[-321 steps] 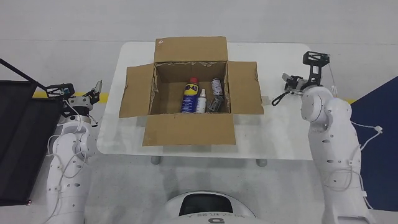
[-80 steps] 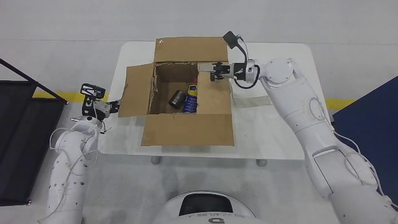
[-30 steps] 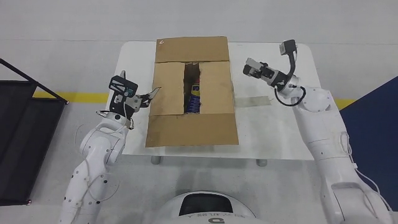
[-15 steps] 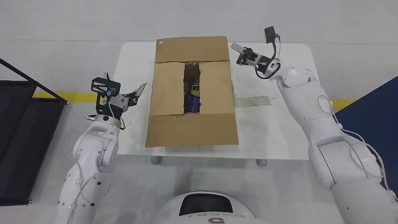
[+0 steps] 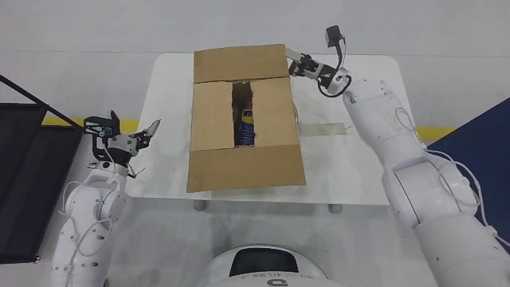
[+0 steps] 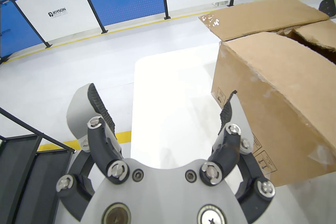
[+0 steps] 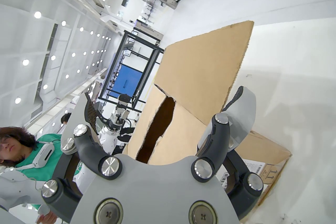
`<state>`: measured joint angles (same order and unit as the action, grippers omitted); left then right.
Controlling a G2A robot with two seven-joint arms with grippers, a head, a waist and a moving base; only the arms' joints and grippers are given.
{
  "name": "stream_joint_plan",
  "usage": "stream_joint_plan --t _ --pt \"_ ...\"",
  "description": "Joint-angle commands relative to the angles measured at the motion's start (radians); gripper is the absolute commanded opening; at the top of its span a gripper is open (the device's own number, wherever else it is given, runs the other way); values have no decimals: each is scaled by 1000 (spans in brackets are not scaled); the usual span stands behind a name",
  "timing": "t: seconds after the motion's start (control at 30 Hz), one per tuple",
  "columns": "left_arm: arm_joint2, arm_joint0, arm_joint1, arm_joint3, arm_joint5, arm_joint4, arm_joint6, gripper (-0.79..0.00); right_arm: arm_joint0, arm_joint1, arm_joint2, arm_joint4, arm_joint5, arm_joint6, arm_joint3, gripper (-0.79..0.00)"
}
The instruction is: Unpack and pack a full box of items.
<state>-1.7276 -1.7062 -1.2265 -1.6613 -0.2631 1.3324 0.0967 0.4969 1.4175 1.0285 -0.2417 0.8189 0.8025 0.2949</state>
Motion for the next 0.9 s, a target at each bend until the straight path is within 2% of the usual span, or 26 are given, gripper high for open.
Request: stream_joint_plan --t 0.0,0.13,0.27,0.43,0.57,0.73,0.87 --pt "2 2 0 4 -1 -1 2 0 -1 1 11 -29 33 2 -8 0" --pt "14 7 1 4 -8 6 3 0 -2 3 28 -88 53 78 -14 0" --pt "23 15 1 12 -11 19 5 0 -9 5 29 -96 41 103 -26 0" --pt "26 8 2 25 -11 28 21 0 -28 8 -9 44 -25 -98 -63 0" --pt "36 0 2 32 -6 34 31 0 -31 20 -64 201 -122 -260 -61 0" --pt "53 -10 0 21 7 40 37 0 -13 40 -69 188 -151 -260 -56 0" --pt "62 -19 0 20 13 50 38 0 -6 52 -44 111 -102 -232 -59 0"
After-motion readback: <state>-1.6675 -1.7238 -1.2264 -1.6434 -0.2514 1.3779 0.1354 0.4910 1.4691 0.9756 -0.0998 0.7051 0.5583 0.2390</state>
